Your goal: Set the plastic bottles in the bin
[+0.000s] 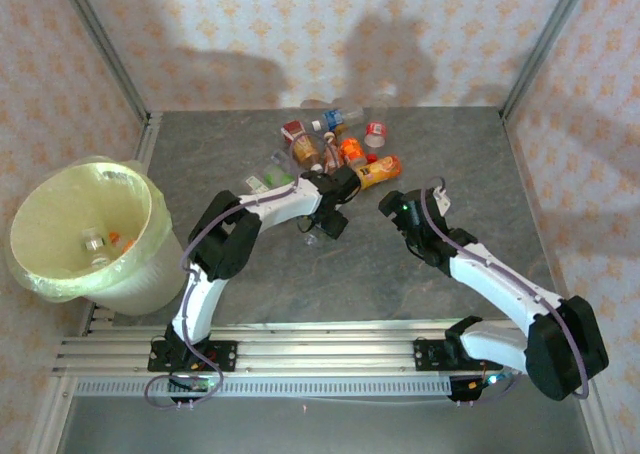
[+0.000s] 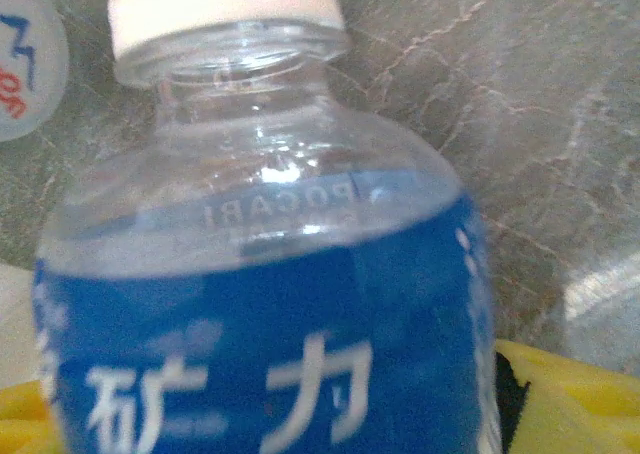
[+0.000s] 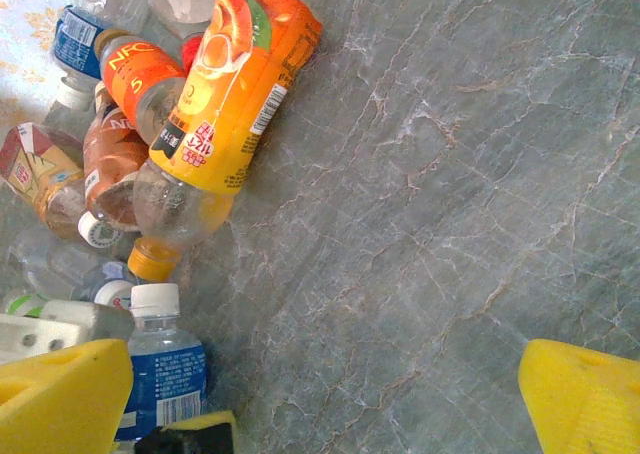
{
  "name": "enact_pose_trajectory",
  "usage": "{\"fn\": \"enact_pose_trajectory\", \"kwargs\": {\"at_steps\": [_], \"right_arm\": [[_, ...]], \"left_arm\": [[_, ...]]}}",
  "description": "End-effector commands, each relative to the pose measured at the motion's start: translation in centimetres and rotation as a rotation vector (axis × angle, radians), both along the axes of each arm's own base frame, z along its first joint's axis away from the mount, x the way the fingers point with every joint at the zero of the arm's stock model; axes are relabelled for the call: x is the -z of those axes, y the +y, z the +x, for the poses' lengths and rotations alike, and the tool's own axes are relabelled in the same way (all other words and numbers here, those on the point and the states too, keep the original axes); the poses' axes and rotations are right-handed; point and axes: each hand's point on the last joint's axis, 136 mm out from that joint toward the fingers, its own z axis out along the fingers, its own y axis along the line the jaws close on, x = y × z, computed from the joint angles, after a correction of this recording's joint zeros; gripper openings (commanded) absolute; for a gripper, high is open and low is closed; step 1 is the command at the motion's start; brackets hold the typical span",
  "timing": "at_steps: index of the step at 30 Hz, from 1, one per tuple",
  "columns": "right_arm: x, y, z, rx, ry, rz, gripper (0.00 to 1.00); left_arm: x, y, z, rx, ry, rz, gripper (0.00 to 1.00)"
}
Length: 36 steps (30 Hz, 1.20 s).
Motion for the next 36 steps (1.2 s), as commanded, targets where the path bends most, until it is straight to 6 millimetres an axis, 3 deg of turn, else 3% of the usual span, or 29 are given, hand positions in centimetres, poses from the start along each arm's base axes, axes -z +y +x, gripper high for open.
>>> {"fn": "enact_pose_trajectory", "kwargs": {"at_steps": [1, 20, 30, 36], "right_arm": [[0.4, -1.1, -0.6, 0.021, 0.009, -0.041, 0.99], [0.5, -0.8, -0.4, -0.030, -0.031, -0.063, 0.99], [-0.3, 0.4, 0.0, -0.294, -0.162, -0.273, 0.99], [-1.1, 2.2, -0.4, -0.435, -0.230, -0.277, 0.99]], "left_arm": [[-0.5, -0.8, 1.2, -0.057, -0.048, -0.021, 0.80], [-1.3, -0.9, -0.2, -0.071, -0.117, -0.056, 0.55], [-3.3, -1.6, 0.0, -0.088, -0.198, -0.166, 0.49], [-4.4, -1.4, -0.3, -0.107, -0.233, -0.220, 0.48]]}}
